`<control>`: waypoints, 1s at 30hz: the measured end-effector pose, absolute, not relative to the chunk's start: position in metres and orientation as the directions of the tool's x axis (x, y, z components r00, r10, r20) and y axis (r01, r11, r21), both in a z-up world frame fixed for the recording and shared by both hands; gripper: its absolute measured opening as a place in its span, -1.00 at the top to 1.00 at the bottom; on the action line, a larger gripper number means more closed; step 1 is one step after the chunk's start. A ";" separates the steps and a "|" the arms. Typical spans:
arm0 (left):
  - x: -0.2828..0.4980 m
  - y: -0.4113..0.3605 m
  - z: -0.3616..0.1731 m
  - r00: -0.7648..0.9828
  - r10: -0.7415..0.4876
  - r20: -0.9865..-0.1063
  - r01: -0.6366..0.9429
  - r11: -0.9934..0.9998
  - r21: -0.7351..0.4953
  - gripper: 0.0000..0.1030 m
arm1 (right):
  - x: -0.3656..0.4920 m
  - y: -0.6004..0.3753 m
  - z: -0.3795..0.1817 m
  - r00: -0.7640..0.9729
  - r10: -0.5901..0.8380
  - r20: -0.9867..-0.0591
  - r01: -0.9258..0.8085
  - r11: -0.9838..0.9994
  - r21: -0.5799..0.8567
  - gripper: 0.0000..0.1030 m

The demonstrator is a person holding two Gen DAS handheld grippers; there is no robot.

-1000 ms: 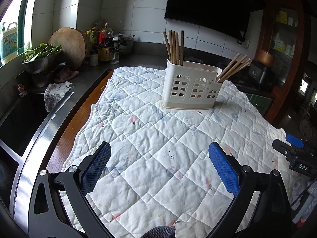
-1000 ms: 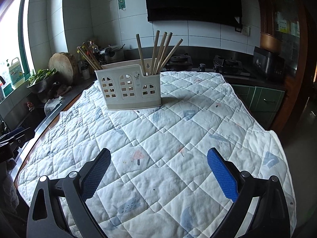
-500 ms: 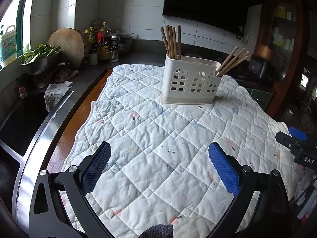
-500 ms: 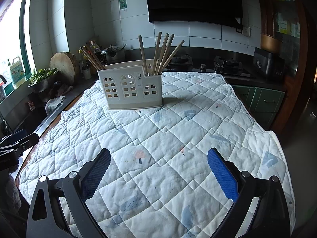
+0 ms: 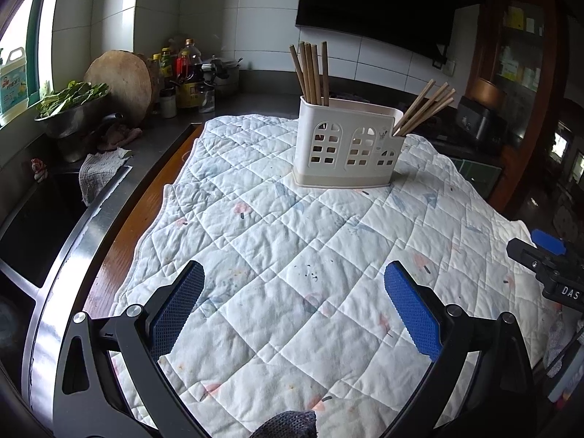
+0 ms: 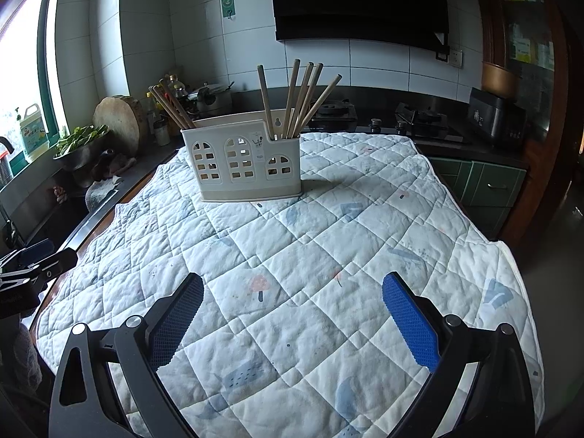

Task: Organize utensils

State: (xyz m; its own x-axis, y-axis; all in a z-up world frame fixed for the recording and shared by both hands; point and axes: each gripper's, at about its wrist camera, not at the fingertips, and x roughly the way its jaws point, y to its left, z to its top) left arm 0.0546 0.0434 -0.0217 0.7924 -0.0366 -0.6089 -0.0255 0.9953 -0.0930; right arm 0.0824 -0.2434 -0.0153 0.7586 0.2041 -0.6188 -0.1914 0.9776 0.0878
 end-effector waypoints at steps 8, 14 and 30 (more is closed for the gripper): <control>0.054 0.042 -0.024 0.786 -0.038 -0.618 -0.025 0.995 -0.093 -0.90 | 0.083 -0.242 -0.016 0.753 0.203 -0.626 -0.193 0.977 0.086 -0.85; 0.054 0.041 -0.025 0.785 -0.038 -0.619 -0.022 0.996 -0.090 -0.90 | 0.083 -0.242 -0.017 0.753 0.202 -0.626 -0.193 0.978 0.084 -0.85; 0.056 0.034 -0.027 0.776 -0.053 -0.629 0.001 0.997 -0.084 -0.90 | 0.083 -0.242 -0.019 0.748 0.204 -0.631 -0.193 0.977 0.087 -0.85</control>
